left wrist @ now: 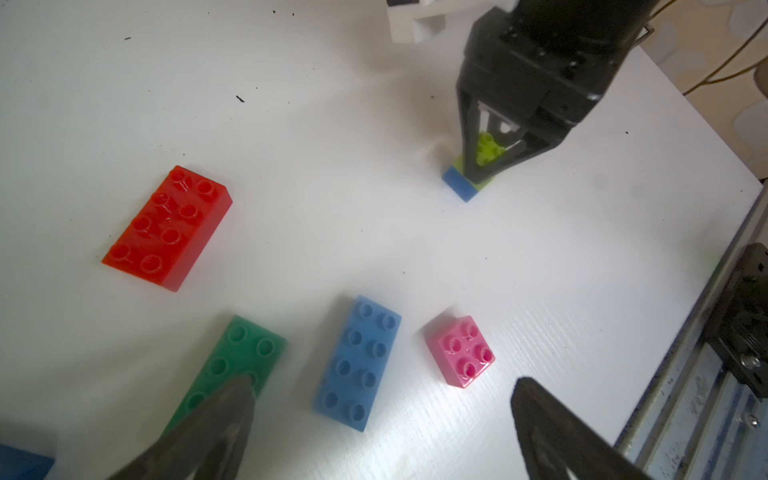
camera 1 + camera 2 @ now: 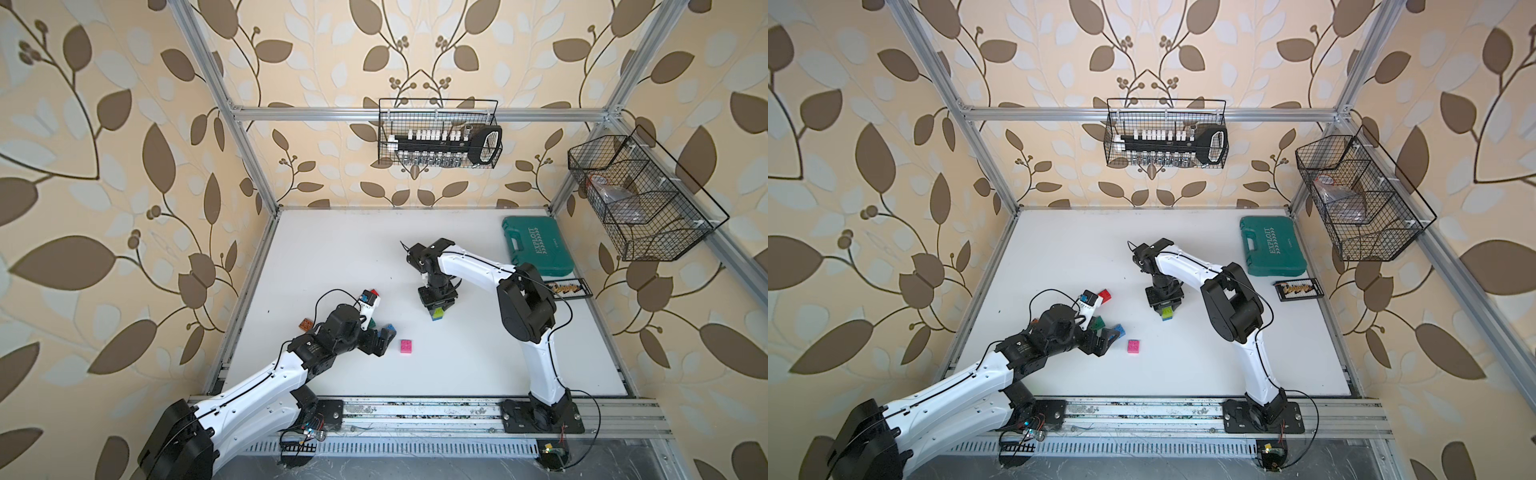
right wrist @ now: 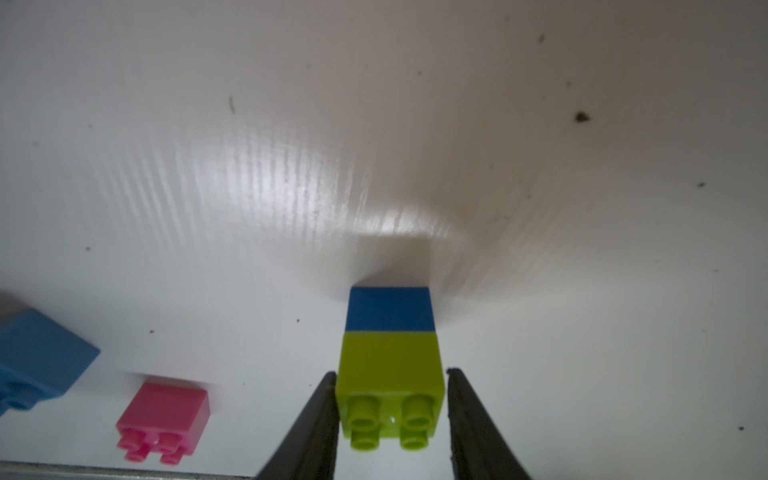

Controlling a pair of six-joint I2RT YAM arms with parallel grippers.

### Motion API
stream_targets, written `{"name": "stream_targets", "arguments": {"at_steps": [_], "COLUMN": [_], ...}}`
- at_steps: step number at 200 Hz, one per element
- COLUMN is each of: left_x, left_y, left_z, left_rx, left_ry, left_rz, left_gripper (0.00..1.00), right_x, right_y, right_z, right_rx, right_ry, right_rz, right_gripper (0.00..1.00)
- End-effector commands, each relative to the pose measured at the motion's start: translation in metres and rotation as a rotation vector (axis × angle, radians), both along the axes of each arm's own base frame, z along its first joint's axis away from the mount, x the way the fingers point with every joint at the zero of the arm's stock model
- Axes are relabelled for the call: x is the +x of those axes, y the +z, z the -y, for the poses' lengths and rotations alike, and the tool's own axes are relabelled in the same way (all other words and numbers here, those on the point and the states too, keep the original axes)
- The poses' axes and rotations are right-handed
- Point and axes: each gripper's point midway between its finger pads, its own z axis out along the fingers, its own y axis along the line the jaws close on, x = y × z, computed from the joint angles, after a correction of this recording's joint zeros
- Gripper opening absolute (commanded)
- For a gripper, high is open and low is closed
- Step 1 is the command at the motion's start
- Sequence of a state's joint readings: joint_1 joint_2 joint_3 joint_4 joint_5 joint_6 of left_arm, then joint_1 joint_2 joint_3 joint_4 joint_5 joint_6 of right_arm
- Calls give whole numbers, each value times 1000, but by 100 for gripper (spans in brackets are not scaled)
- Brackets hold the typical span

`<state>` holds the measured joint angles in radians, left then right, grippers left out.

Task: Assemble a spoon with lego
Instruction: Assemble the lego brick with the lego brick.

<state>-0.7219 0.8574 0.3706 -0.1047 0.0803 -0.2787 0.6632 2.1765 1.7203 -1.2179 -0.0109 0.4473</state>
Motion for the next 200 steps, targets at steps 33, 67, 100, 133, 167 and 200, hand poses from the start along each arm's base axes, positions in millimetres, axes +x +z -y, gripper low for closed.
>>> {"name": "stream_targets", "arguments": {"at_steps": [33, 67, 100, 133, 167, 200], "left_x": [0, 4, 6, 4, -3, -6], "left_y": [8, 13, 12, 20, 32, 33], "left_z": [2, -7, -14, -29, -43, -44], "left_rx": [-24, -21, -10, -41, -101, -114], "left_ry": [4, 61, 108, 174, 214, 210], "left_rz": [25, 36, 23, 64, 128, 124], "left_gripper": [99, 99, 99, 99, 99, 99], "right_x": [11, 4, -12, -45, -67, -75], "right_y": [26, 56, 85, 76, 46, 27], "right_z": [-1, -5, -13, -40, -76, -99], "right_rx": [-3, 11, -4, 85, 151, 178], "right_ry": [-9, -11, -23, -67, -76, -63], "right_rz": [72, 150, 273, 276, 227, 197], "right_gripper": [57, 58, 58, 57, 57, 56]}}
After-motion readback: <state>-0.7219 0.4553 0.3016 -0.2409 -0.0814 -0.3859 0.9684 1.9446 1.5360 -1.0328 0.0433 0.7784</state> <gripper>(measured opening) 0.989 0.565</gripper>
